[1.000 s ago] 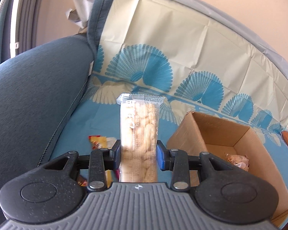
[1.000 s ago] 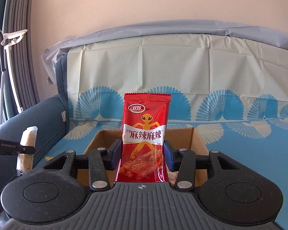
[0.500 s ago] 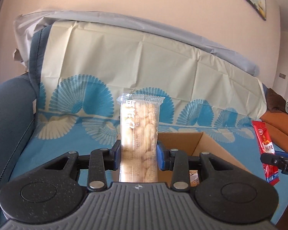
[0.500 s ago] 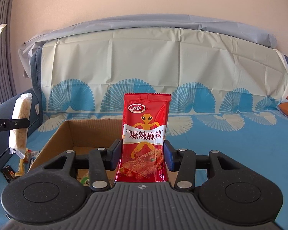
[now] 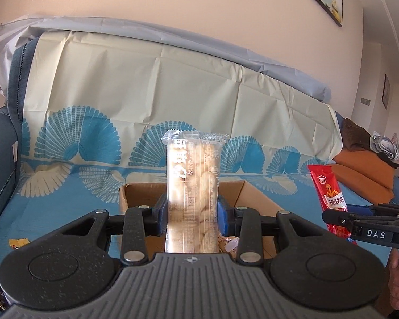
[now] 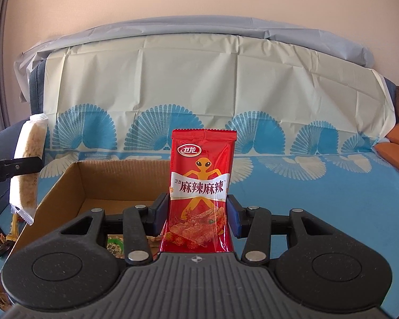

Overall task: Organize snacks
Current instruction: 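Carry the peanut pack and red spicy strip pack over the cardboard box, then open both tools to drop the two packs into the box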

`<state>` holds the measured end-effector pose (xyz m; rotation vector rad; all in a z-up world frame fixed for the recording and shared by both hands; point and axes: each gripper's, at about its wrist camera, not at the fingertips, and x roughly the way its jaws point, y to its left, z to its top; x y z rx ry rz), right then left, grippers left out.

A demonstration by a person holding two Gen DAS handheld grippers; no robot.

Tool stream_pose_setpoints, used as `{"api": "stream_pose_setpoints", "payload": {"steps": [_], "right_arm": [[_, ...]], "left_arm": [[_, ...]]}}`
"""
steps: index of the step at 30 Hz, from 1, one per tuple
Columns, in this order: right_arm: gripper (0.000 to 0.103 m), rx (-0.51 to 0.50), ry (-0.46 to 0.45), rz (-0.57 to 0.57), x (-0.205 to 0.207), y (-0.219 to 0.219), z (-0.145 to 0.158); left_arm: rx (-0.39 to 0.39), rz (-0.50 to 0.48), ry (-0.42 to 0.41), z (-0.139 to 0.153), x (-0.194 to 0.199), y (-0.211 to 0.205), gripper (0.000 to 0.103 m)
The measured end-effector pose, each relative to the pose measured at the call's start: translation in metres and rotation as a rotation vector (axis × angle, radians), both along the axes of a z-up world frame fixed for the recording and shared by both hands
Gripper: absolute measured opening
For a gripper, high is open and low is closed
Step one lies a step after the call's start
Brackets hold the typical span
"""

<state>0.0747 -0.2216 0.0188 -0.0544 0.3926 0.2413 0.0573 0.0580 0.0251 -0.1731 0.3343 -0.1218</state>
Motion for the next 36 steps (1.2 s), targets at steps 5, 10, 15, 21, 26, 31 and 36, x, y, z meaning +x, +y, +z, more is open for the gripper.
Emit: {"api": "stream_pose_setpoints", "payload": {"steps": [5, 10, 15, 21, 26, 31, 36], "right_arm": [[0.048, -0.011, -0.004, 0.012, 0.000, 0.010, 0.000], [0.048, -0.024, -0.006, 0.024, 0.000, 0.016, 0.001], [0.048, -0.034, -0.007, 0.026, -0.001, 0.017, 0.001], [0.048, -0.033, -0.002, 0.020, 0.001, 0.016, 0.000], [0.048, -0.036, -0.004, 0.022, 0.001, 0.018, 0.000], [0.048, -0.042, -0.006, 0.025, 0.000, 0.020, 0.000], [0.048, -0.044, -0.008, 0.026, -0.001, 0.020, 0.000]], "left_arm": [[-0.006, -0.007, -0.001, 0.000, 0.000, 0.002, 0.040], [-0.007, -0.017, 0.002, -0.001, -0.001, 0.002, 0.040], [-0.007, -0.026, 0.006, -0.001, 0.000, 0.000, 0.040], [-0.017, -0.034, 0.014, -0.002, 0.003, 0.001, 0.040], [-0.021, -0.037, 0.017, -0.002, 0.004, 0.001, 0.040], [-0.025, -0.041, 0.018, -0.003, 0.003, 0.000, 0.040], [-0.030, -0.047, 0.019, -0.003, 0.003, -0.002, 0.040]]}}
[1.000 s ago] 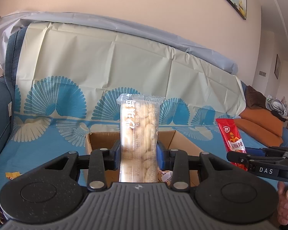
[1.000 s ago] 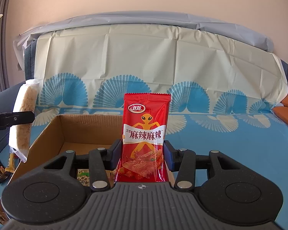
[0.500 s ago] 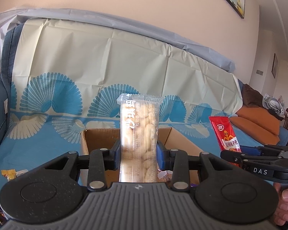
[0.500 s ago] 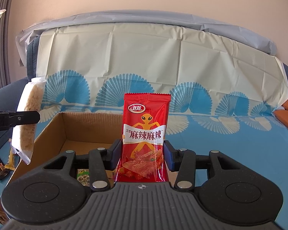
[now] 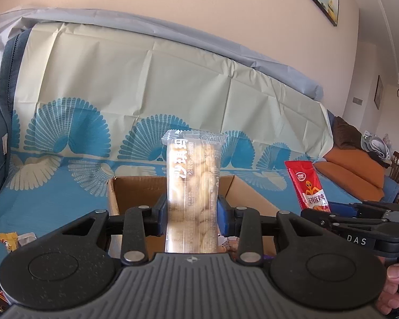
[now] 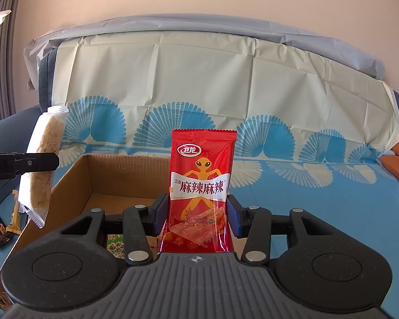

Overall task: Organize snacks
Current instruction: 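Open both tools to drop the two packs into the box, then move both open tools back toward the remaining snacks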

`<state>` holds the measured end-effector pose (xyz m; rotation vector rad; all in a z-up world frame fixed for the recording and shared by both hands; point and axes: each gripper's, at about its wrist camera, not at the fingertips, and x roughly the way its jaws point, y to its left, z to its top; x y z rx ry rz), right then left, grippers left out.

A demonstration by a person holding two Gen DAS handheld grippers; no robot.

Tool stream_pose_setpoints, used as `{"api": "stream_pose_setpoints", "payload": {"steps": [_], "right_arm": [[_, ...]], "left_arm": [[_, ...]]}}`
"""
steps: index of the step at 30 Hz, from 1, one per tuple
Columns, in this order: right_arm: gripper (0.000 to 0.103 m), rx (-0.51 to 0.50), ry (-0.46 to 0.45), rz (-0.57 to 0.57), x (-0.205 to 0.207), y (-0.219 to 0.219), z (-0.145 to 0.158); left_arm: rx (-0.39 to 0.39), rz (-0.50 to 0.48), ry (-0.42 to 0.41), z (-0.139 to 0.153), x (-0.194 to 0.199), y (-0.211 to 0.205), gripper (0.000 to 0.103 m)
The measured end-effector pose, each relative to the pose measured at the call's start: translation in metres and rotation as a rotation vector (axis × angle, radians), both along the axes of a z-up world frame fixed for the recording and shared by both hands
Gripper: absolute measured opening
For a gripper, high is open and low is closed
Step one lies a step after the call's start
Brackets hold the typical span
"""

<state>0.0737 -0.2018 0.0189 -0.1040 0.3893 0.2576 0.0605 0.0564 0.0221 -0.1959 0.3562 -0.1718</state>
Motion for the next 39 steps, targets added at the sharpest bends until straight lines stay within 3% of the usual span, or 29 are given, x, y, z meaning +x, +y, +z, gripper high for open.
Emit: {"api": "stream_pose_setpoints", "payload": {"steps": [4, 6, 7, 8, 9, 11, 18, 27, 31, 35, 39], "right_arm": [[0.048, 0.000, 0.006, 0.007, 0.001, 0.000, -0.001], [0.050, -0.001, 0.022, 0.023, 0.002, 0.001, -0.002], [0.051, -0.008, 0.022, 0.026, 0.002, 0.003, -0.003], [0.055, -0.020, 0.018, 0.028, 0.001, 0.005, -0.003], [0.062, -0.028, 0.011, 0.027, 0.000, 0.006, -0.003], [0.065, -0.029, 0.005, 0.027, -0.001, 0.007, -0.003], [0.065, -0.020, 0.002, 0.010, 0.000, 0.007, -0.002], [0.065, -0.011, -0.015, 0.000, -0.005, 0.021, 0.001], [0.065, -0.002, -0.031, 0.005, -0.009, 0.032, 0.004], [0.064, 0.019, -0.046, 0.013, -0.014, 0.047, 0.007], [0.064, 0.046, -0.056, 0.029, -0.020, 0.065, 0.010]], "left_arm": [[-0.012, -0.009, 0.001, 0.000, 0.000, 0.000, 0.040], [-0.026, -0.027, 0.012, 0.000, 0.001, 0.000, 0.048], [-0.023, -0.028, 0.012, 0.000, 0.001, -0.001, 0.059], [-0.017, -0.028, 0.007, 0.000, 0.000, -0.002, 0.063], [-0.012, -0.028, 0.002, 0.001, -0.001, -0.003, 0.063], [-0.013, -0.024, 0.001, 0.001, -0.001, -0.002, 0.063], [0.009, 0.010, -0.026, 0.001, -0.004, 0.001, 0.063], [0.117, 0.018, -0.106, 0.002, -0.024, 0.004, 0.066], [0.173, 0.005, -0.094, -0.001, -0.034, 0.006, 0.080], [0.253, 0.009, -0.105, -0.003, -0.049, 0.008, 0.080], [0.279, 0.024, -0.089, -0.003, -0.063, 0.017, 0.080]]}}
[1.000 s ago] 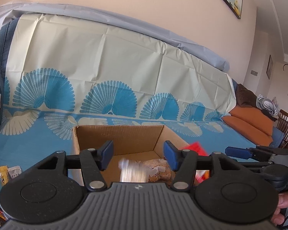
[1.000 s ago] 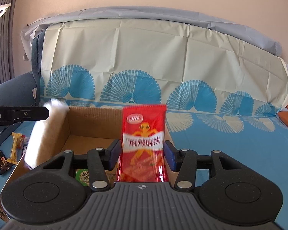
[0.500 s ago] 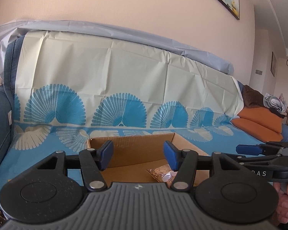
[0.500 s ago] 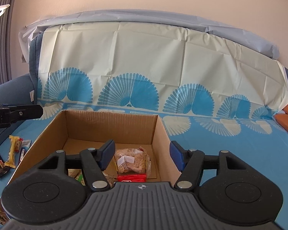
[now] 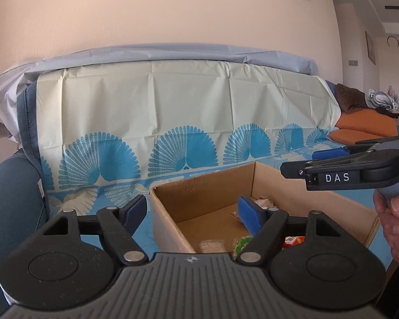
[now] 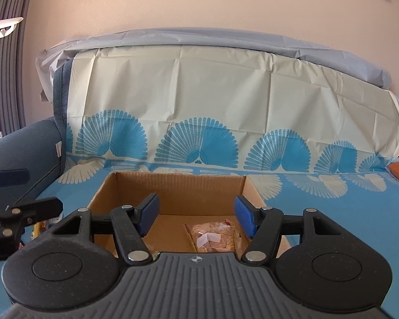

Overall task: Organize snacks
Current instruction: 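Move both open tools back toward the remaining snacks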

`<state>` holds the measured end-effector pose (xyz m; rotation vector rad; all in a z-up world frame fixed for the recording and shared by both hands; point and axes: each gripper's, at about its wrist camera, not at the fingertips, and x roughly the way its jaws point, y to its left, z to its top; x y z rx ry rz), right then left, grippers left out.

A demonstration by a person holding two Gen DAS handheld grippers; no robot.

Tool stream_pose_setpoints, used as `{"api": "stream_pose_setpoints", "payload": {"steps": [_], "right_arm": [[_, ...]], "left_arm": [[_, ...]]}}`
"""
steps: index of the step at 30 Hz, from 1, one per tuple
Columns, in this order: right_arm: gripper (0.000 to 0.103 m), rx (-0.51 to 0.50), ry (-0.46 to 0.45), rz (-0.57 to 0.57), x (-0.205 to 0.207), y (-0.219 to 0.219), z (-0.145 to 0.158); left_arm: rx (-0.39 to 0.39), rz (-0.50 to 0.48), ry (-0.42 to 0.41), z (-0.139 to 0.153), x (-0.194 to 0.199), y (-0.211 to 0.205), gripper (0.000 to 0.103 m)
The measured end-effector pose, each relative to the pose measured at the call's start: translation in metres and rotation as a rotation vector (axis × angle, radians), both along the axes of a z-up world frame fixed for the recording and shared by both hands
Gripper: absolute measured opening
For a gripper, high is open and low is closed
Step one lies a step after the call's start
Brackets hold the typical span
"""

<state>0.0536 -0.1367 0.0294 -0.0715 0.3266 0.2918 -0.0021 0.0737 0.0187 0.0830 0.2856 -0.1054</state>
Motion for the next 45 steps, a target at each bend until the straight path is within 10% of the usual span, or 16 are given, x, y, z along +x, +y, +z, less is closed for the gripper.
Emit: {"api": "stream_pose_setpoints", "payload": {"steps": [7, 16, 19, 28, 45], "right_arm": [[0.064, 0.049, 0.010, 0.039, -0.009, 0.034, 0.001], [0.055, 0.042, 0.014, 0.135, -0.019, 0.080, -0.001], [0.038, 0.047, 0.021, 0.183, -0.021, 0.095, -0.002], [0.026, 0.014, 0.039, 0.355, -0.034, 0.156, -0.010], [0.027, -0.039, 0.313, 0.270, 0.002, 0.232, -0.065]], "left_arm": [[-0.031, 0.092, 0.074, 0.004, -0.015, 0.033, 0.079], [-0.182, 0.296, 0.295, -0.016, 0.024, 0.131, 0.020], [-0.299, 0.406, 0.378, -0.031, 0.033, 0.168, 0.012], [-0.529, 0.492, 0.512, -0.051, 0.038, 0.211, 0.011], [-0.600, 0.548, 0.562, -0.065, 0.060, 0.221, 0.012]]}}
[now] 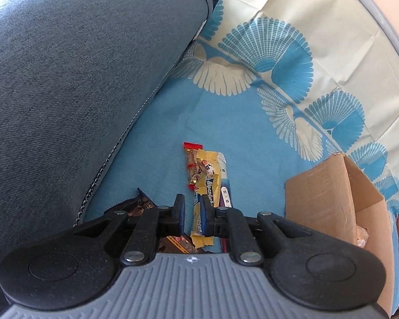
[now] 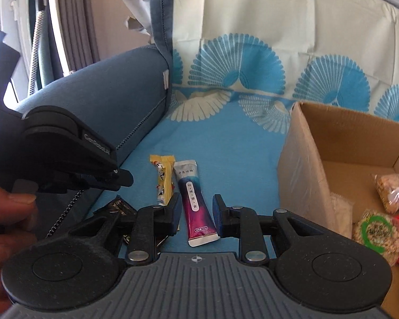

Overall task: Organize snacks
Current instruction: 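Move both open tools back toward the remaining snacks, then grasp the yellow wafer bar with the left tool while the right tool grasps the purple tube snack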

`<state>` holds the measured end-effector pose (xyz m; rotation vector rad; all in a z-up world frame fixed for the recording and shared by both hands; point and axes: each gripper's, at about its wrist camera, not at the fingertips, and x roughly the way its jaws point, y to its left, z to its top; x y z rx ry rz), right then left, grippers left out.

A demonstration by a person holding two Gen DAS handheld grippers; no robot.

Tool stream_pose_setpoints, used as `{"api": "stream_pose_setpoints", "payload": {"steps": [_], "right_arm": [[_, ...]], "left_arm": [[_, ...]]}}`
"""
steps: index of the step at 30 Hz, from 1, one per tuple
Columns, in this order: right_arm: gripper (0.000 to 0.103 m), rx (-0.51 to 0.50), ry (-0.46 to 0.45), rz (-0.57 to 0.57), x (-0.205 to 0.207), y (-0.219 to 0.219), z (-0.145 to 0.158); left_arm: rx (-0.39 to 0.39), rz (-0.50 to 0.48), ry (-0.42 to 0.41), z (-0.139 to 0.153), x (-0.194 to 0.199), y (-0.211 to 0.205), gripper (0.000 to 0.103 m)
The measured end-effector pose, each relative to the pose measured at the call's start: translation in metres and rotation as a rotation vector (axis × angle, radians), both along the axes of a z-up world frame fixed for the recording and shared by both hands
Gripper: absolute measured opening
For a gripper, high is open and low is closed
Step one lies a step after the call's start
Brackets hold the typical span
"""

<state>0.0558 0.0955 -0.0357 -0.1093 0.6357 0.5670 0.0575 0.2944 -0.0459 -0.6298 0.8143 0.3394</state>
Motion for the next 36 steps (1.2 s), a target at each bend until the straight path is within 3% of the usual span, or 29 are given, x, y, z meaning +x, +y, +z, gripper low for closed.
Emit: {"api": "stream_pose_setpoints", "payload": {"steps": [7, 9, 11, 16, 26, 29, 36], "right_arm": [[0.027, -0.039, 0.008, -0.008, 0.016, 0.020, -0.011], [0.027, -0.046, 0.013, -0.015, 0.022, 0.022, -0.014], [0.027, -0.047, 0.035, -0.026, 0.030, 0.022, -0.019], [0.027, -0.057, 0.097, -0.038, 0.048, 0.026, -0.034], [0.029, -0.112, 0.179, -0.018, 0.066, 0.040, -0.059], [0.036, -0.134, 0.188, -0.001, 0.066, 0.046, -0.064], [0.037, -0.154, 0.186, 0.014, 0.068, 0.050, -0.070]], "left_arm": [[-0.039, -0.035, 0.004, -0.010, 0.016, 0.002, 0.013], [-0.057, -0.046, 0.001, -0.012, 0.020, 0.002, 0.016], [-0.088, -0.068, 0.001, -0.016, 0.024, 0.001, 0.026], [-0.091, -0.088, 0.015, -0.020, 0.031, -0.003, 0.033], [-0.089, -0.097, 0.060, -0.034, 0.047, -0.005, 0.033], [-0.085, -0.117, 0.079, -0.039, 0.051, -0.006, 0.033], [-0.058, -0.143, 0.117, -0.048, 0.054, -0.006, 0.031]]}}
